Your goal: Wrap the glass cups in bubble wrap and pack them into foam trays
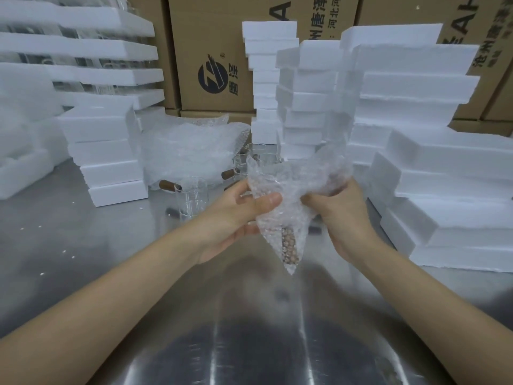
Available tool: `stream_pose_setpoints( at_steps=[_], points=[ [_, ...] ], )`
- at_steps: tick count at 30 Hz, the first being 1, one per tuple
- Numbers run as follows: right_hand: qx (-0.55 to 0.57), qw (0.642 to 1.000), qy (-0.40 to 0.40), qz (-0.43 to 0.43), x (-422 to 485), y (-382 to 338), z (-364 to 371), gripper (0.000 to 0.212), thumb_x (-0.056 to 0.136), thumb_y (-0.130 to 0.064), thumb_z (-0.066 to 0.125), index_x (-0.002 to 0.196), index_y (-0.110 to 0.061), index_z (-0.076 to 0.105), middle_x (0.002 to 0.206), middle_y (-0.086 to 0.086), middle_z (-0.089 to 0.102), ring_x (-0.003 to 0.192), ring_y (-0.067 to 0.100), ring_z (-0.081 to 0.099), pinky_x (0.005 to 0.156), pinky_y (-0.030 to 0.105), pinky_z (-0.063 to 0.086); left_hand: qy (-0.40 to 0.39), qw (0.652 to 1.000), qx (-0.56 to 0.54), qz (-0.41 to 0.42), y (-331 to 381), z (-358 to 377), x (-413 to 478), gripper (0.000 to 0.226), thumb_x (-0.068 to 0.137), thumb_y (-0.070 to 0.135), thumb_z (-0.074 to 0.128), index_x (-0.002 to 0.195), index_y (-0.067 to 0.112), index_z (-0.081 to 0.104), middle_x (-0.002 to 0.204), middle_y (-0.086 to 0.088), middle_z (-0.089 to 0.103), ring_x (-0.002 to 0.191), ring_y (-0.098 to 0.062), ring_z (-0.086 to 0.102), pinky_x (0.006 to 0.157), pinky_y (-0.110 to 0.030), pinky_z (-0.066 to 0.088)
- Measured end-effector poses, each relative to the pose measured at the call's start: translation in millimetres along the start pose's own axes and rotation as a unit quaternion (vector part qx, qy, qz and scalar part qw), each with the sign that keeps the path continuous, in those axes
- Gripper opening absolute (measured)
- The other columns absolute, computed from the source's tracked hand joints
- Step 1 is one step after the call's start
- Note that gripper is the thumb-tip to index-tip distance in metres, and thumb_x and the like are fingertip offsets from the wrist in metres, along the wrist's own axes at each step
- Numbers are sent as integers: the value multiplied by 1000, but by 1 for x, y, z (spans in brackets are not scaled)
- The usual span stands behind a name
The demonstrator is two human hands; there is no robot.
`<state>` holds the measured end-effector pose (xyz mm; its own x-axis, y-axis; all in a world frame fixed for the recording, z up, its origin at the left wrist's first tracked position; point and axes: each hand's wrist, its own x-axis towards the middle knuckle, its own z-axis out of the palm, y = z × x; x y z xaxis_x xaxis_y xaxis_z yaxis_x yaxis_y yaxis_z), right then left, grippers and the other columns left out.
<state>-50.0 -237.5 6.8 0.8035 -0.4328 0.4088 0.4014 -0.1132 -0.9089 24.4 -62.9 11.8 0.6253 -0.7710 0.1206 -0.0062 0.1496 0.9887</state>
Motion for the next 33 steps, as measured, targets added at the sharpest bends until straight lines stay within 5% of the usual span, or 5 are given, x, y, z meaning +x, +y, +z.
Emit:
stream_pose_setpoints(
  at_steps=[9, 15, 21, 28, 33],
  points=[
    [-87, 991, -86, 58, -6, 1, 7, 49, 77, -62, 49, 106, -30, 71, 121, 2, 64, 120, 23, 54, 105, 52, 38, 97, 988, -119, 24, -6, 2, 3, 59, 76, 38, 70, 122, 8, 50, 111, -2, 72, 109, -24, 66, 99, -47, 49],
    [20, 994, -90, 54, 1, -1, 3, 34, 87, -3, 66, 120, -1, 57, 121, 19, 63, 114, 34, 60, 102, 58, 43, 51, 994, -90, 31, -10, 6, 2, 64, 77, 37, 78, 129, 11, 51, 121, -7, 68, 111, -25, 65, 91, -39, 54],
    [77, 961, -235, 125, -10, -12, 5, 63, 77, -26, 69, 129, 3, 49, 111, 14, 65, 106, 28, 62, 101, 45, 47, -28, 996, -64, 46, -9, 12, -3, 103, 50, 52, 88, 134, 11, 46, 128, -9, 63, 117, -27, 61, 95, -38, 52],
    [44, 956, -237, 169, -16, -13, 18, 29, 80, -20, 65, 105, -5, 62, 99, 1, 67, 95, 16, 63, 78, 19, 53, -42, 990, 71, 113, -8, 18, -6, 37, 78, 33, 77, 112, 30, 63, 110, 12, 71, 103, -8, 66, 81, -17, 51],
    [-26, 985, -145, 84, -22, 9, 12, 24, 94, 11, 42, 112, 6, 58, 94, 7, 73, 88, 10, 69, 69, 11, 52, 60, 952, 277, 118, -13, 24, -5, 73, 83, 54, 55, 148, 36, 29, 151, 28, 28, 141, 9, 17, 118, -24, 16]
  ],
)
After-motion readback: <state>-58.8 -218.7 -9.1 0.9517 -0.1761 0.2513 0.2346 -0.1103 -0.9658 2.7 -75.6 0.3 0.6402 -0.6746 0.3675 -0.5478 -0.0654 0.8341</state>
